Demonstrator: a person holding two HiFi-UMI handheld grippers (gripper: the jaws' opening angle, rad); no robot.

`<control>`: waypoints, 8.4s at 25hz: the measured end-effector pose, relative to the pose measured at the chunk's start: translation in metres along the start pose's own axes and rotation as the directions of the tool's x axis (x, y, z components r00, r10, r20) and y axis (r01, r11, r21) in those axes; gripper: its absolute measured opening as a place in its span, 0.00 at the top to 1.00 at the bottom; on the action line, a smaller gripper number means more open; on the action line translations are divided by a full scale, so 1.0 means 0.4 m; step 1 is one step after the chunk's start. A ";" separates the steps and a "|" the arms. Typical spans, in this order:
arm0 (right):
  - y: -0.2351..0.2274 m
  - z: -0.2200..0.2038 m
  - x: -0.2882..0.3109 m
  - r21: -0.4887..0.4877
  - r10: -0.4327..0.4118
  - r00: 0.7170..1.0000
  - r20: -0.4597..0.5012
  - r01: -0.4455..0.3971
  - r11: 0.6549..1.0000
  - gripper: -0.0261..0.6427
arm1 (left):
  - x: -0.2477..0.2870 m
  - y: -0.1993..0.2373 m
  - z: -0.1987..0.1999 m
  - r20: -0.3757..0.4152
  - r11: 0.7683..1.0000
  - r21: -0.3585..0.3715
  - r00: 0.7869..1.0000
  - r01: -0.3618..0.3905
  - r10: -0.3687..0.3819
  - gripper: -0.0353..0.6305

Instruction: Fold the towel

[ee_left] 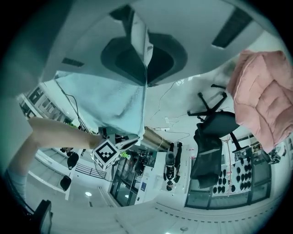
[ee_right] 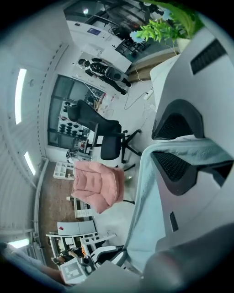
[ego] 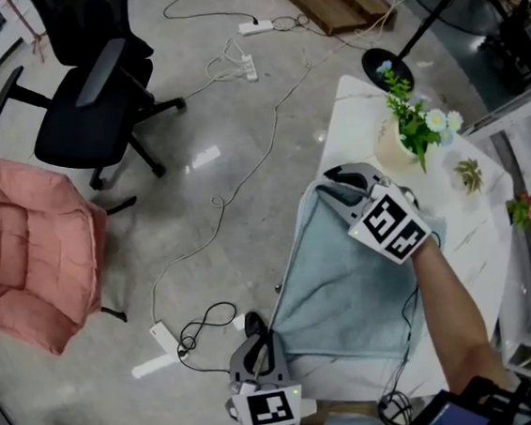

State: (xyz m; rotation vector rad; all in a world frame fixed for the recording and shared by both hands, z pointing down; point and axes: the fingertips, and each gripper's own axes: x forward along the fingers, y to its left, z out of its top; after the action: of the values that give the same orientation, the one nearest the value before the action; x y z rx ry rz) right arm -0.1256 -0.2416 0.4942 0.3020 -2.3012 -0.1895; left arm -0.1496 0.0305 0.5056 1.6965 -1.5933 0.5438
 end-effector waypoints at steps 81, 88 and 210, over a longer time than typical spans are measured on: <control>0.308 -0.500 -0.628 0.929 -0.301 0.935 -0.188 0.268 0.254 0.91 | 0.163 -0.366 0.066 -0.308 0.877 0.165 0.868 0.452 -0.390 0.91; 0.249 -0.226 -0.636 0.862 -0.359 0.918 -0.167 0.312 0.399 0.91 | 0.157 -0.390 0.074 -0.299 0.830 0.097 0.812 0.549 -0.502 0.91; 0.173 -0.041 -0.356 0.328 -0.125 0.986 -0.110 0.155 0.932 0.92 | 0.072 -0.235 0.085 -0.124 0.896 -0.085 0.888 0.435 -0.443 0.91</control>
State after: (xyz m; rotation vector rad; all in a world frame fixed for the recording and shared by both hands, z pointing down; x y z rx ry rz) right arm -0.0305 -0.1365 0.4216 0.6374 -2.2193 0.1469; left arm -0.0600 -0.0175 0.4841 1.8574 -1.0636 0.3731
